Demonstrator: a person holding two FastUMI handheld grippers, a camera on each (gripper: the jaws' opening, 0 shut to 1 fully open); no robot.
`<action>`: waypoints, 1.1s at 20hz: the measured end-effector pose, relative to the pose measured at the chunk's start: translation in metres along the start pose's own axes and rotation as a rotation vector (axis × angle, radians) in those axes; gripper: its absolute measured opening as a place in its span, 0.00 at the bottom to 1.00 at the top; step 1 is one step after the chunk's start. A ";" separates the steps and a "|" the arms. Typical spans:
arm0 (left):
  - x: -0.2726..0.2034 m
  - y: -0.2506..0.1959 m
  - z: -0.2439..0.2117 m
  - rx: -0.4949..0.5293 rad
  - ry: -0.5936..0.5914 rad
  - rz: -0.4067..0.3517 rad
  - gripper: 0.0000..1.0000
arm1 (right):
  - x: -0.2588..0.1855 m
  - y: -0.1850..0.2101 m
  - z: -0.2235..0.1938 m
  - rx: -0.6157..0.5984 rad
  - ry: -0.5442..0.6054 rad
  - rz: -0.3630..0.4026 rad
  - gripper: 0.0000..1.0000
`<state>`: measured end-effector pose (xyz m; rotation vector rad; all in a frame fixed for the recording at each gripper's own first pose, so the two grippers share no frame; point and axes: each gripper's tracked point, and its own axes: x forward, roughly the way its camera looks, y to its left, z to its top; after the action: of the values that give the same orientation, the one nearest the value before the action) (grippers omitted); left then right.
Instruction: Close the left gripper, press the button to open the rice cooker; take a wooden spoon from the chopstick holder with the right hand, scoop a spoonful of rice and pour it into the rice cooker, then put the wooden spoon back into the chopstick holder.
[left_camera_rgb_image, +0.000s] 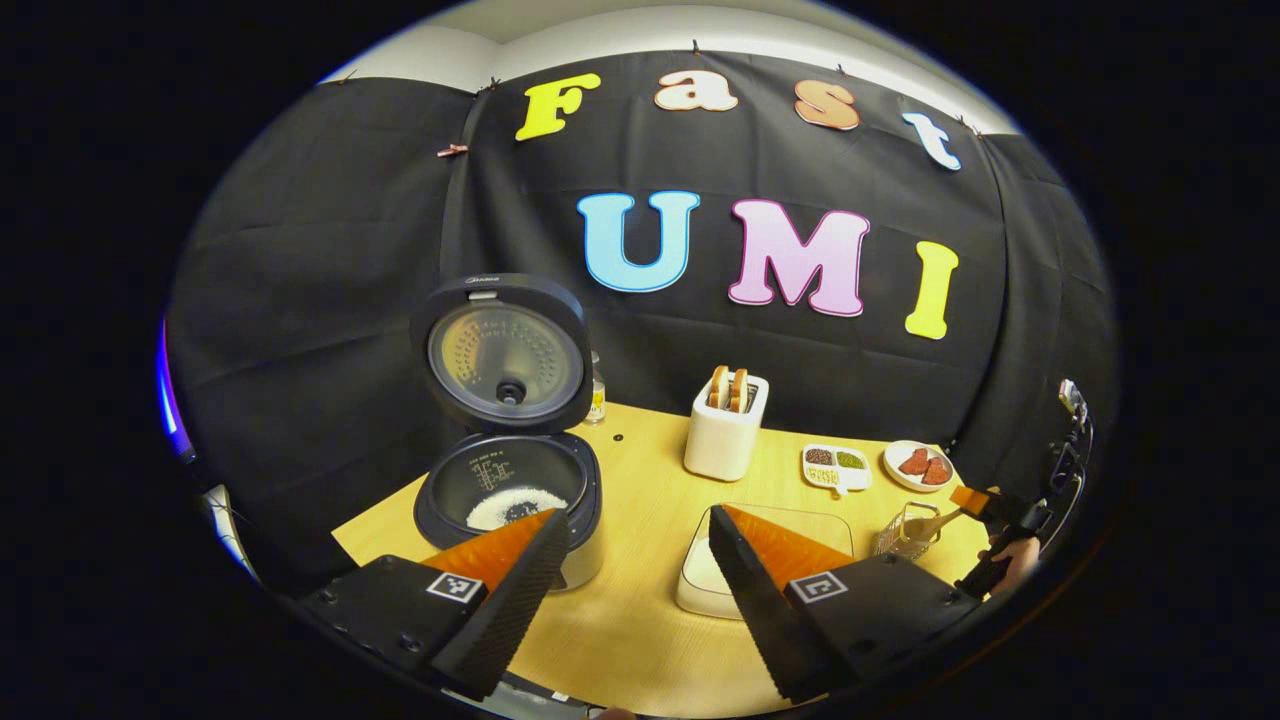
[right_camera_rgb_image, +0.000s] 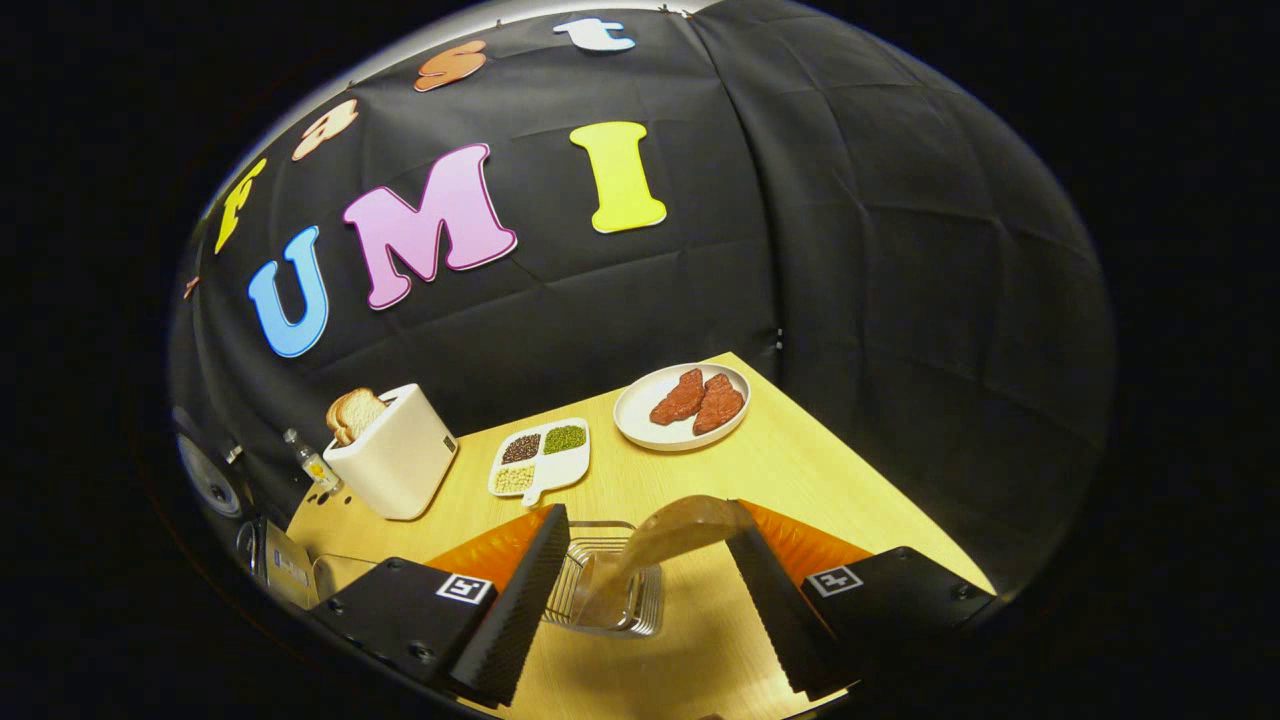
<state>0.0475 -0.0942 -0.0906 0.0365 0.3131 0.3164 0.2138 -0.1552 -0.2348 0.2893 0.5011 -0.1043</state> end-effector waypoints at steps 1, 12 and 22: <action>0.000 -0.001 -0.004 0.001 0.010 0.007 0.95 | 0.007 0.001 -0.001 0.023 0.011 0.003 0.96; 0.003 -0.014 -0.034 -0.063 0.079 0.035 0.95 | 0.025 0.008 -0.003 0.222 0.092 0.024 0.24; 0.004 -0.010 -0.025 -0.043 0.035 -0.017 0.95 | 0.000 0.036 0.052 0.150 -0.008 0.072 0.19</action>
<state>0.0468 -0.1024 -0.1163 -0.0144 0.3412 0.3073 0.2440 -0.1360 -0.1827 0.4529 0.4750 -0.0731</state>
